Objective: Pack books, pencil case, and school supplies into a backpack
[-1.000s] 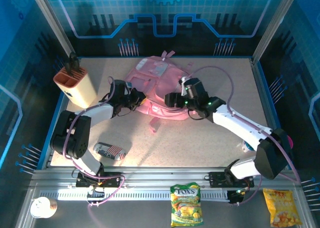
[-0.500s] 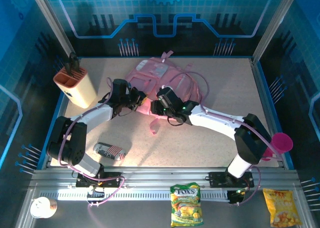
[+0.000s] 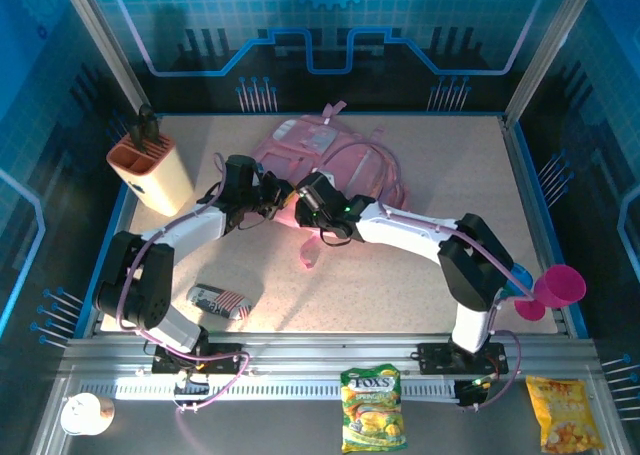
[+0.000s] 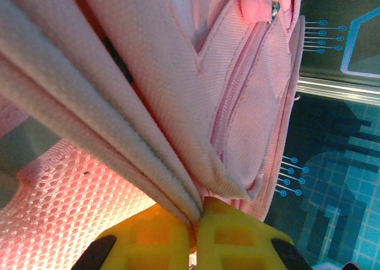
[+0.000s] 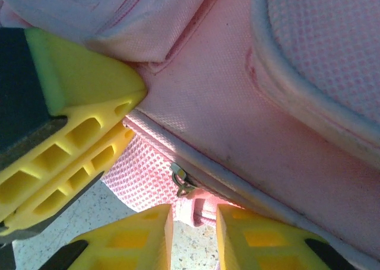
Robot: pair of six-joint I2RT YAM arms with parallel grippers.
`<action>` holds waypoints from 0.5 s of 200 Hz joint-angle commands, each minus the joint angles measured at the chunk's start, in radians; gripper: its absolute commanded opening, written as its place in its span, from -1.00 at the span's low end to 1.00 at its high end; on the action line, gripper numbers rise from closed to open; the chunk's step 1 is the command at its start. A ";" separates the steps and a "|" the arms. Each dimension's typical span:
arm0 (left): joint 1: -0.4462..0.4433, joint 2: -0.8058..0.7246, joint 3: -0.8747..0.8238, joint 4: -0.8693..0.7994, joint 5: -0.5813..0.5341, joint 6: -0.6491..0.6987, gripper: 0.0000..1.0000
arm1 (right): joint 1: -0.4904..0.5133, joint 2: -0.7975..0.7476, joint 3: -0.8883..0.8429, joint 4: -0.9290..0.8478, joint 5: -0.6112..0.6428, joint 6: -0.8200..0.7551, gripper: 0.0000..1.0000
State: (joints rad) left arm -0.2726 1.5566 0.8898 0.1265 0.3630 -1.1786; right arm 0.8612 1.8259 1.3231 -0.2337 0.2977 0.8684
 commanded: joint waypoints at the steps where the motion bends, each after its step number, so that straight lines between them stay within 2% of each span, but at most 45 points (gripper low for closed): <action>1: -0.019 -0.003 0.049 0.053 0.094 0.014 -1.00 | 0.010 0.035 0.051 -0.014 0.075 -0.011 -0.47; 100: -0.023 -0.002 0.050 0.044 0.122 0.021 -1.00 | -0.005 0.140 0.177 -0.010 0.210 -0.064 -0.55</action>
State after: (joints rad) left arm -0.2722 1.5631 0.8959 0.1394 0.3592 -1.1770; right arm 0.8661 1.9198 1.4399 -0.3073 0.4191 0.8291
